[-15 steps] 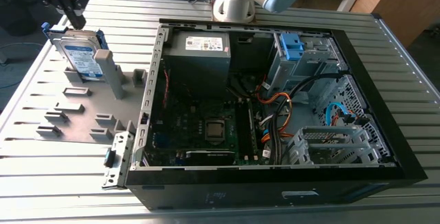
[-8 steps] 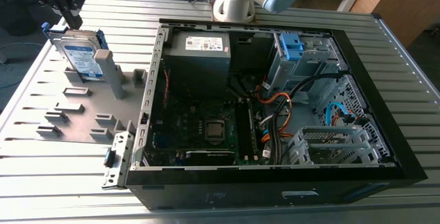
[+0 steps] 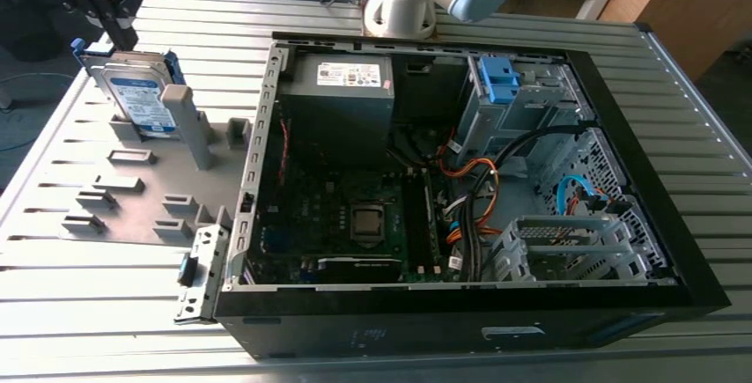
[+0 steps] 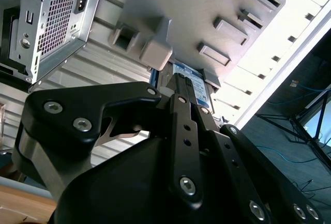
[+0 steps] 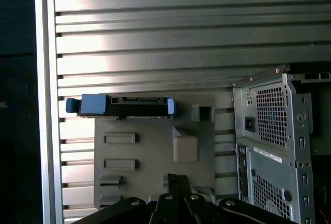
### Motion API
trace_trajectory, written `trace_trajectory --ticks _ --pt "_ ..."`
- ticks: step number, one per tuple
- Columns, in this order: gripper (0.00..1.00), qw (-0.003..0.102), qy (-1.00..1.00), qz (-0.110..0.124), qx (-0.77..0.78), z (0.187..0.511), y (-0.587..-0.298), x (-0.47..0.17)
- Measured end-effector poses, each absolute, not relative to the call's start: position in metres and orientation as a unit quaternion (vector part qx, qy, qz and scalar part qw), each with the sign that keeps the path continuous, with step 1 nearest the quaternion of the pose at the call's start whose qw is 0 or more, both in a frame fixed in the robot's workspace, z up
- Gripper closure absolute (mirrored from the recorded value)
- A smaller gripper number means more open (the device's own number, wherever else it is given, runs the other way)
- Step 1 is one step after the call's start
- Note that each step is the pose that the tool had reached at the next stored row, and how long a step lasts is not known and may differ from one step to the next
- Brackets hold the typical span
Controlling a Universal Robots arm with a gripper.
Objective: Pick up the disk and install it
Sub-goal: 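Reach for the disk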
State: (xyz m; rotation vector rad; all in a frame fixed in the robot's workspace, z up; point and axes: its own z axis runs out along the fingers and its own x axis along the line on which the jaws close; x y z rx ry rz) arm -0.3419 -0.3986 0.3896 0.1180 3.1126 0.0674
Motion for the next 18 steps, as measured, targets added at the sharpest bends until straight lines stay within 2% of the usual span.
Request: trace_trajectory --ticks 18 --pt "0.89 0.013 0.999 0.022 0.038 0.3850 -0.3986 -0.3477"
